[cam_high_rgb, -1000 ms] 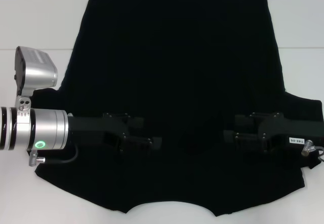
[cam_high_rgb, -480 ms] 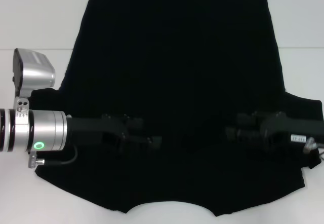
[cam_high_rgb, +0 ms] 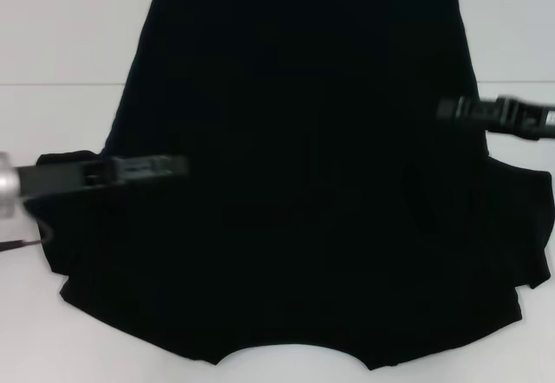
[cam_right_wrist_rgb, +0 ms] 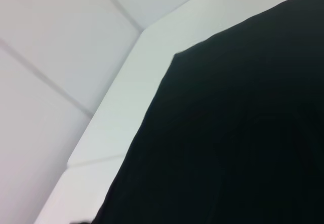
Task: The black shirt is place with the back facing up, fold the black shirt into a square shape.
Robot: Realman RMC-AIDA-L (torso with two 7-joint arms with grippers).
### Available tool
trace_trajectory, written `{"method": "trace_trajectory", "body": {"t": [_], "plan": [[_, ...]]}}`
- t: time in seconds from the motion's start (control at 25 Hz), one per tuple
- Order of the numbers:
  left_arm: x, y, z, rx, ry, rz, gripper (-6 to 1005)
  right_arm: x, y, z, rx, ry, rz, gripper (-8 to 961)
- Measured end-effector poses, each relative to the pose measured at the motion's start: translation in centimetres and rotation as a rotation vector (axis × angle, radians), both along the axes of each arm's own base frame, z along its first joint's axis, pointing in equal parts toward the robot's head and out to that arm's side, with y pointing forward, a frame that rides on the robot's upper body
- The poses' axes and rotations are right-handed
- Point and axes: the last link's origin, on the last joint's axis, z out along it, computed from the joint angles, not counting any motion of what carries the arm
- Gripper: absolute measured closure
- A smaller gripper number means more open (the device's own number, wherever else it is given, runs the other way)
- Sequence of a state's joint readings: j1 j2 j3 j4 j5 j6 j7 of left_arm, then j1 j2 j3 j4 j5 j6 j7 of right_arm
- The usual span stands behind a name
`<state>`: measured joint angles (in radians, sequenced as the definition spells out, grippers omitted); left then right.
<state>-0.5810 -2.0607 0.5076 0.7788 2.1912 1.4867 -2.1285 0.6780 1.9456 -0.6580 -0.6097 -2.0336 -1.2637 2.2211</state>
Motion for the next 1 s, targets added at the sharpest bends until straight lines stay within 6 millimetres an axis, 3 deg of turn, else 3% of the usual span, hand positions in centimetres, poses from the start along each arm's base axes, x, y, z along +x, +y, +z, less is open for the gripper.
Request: {"method": "trace_trajectory", "body": {"t": [0.36, 0.52, 0.76, 1.0], "plan": [[-4.9, -2.3, 4.8, 0.055, -0.108, 0.36, 166, 0.2, 1.1, 2.2, 0.036, 0.01, -0.073, 238], [-6.4, -2.8, 4.9, 0.051, -0.053, 0.433, 177, 0.2, 1.1, 2.5, 0.037, 0.008, -0.072, 238], [-8.1, -3.1, 4.8, 0.08, 0.0, 0.513, 423, 0.1, 1.1, 2.5, 0.034, 0.01, -0.069, 239], [-9.4, -3.2, 4.8, 0.123, 0.047, 0.564, 468, 0.1, 1.1, 2.5, 0.034, 0.01, -0.069, 239]]}}
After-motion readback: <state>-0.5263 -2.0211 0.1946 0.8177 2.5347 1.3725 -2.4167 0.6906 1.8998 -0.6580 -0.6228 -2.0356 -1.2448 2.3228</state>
